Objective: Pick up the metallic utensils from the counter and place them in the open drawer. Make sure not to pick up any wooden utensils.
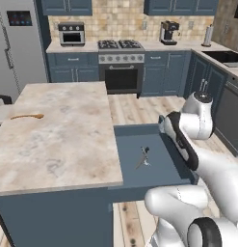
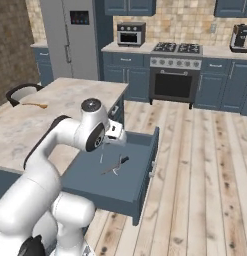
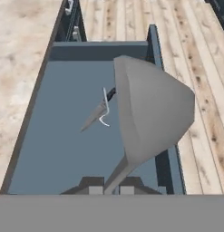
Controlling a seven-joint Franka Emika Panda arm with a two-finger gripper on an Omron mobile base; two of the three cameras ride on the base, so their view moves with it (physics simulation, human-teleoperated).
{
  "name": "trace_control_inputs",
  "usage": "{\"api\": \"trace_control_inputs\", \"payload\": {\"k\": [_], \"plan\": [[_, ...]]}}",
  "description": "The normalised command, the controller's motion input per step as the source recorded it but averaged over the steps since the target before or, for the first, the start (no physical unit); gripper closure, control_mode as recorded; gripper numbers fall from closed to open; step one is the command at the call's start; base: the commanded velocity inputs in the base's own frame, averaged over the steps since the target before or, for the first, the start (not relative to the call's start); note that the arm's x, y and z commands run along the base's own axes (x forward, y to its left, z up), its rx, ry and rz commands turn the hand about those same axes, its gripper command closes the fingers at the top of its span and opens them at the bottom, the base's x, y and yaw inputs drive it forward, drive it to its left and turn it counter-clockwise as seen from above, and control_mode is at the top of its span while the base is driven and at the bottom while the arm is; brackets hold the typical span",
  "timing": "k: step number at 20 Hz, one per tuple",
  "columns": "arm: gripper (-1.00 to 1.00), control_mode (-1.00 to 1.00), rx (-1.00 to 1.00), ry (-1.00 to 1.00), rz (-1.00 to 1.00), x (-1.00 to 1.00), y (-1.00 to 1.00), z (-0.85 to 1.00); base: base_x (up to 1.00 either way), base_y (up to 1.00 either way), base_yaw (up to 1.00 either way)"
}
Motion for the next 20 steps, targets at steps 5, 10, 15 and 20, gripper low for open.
{"api": "trace_control_inputs", "payload": {"k": [5,10,15,20], "plan": [[1.0,-1.0,0.09,0.28,0.1,0.32,-0.01,-0.85,0.0,0.0,0.0],[1.0,-1.0,0.0,0.28,0.01,0.47,0.0,-0.64,0.0,0.0,0.0],[1.0,-1.0,0.0,0.25,0.0,0.38,-0.02,-0.54,0.0,0.0,0.0],[1.0,-1.0,0.0,0.17,0.0,0.3,0.0,-0.6,0.0,0.0,0.0]]}}
